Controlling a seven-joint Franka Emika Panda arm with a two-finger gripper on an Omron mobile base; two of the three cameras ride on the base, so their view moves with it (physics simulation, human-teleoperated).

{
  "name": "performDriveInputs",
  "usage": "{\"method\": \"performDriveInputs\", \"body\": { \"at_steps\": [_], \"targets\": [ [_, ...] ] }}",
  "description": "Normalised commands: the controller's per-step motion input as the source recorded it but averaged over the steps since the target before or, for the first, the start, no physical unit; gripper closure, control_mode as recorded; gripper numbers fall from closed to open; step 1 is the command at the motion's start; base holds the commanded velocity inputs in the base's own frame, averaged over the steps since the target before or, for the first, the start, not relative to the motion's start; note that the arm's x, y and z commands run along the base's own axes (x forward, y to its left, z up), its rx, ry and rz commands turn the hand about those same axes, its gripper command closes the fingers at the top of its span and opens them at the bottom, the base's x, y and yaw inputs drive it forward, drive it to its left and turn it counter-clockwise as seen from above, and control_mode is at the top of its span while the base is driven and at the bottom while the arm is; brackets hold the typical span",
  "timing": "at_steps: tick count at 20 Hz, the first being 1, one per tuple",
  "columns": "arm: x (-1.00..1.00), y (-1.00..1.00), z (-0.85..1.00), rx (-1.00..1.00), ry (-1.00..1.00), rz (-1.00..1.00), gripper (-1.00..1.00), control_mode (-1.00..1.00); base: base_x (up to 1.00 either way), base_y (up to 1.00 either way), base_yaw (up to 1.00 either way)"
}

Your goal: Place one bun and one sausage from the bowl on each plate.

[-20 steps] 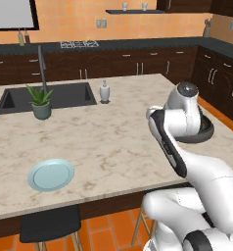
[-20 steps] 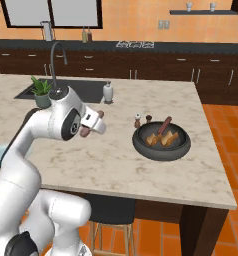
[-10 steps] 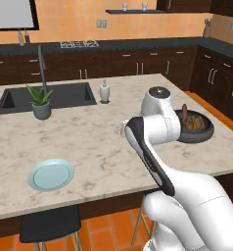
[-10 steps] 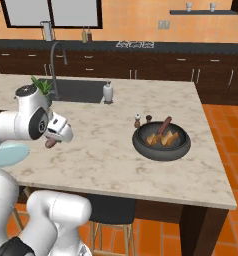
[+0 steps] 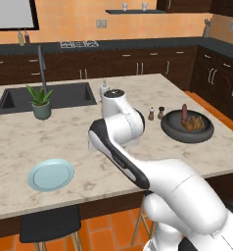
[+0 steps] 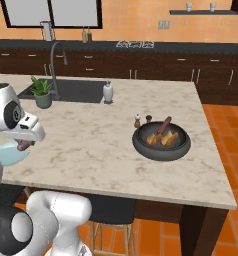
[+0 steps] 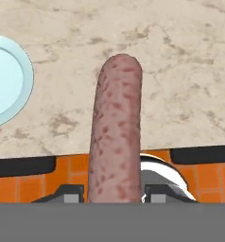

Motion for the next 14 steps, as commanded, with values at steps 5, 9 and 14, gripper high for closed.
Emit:
{"method": "performDriveInputs", "body": {
  "at_steps": [5, 9, 14],
  "targets": [
    [-0.14, 1.0, -0.63, -0.05, 0.05, 0.09, 1.0, -1.0, 0.0, 0.0, 0.0],
    [0.0, 1.0, -0.33, 0.0, 0.0, 0.01, 1.0, -1.0, 0.0, 0.0, 0.0],
    [0.13, 1.0, -0.03, 0.01, 0.03, 0.01, 1.0, -1.0, 0.0, 0.0, 0.0]
  ]
}}
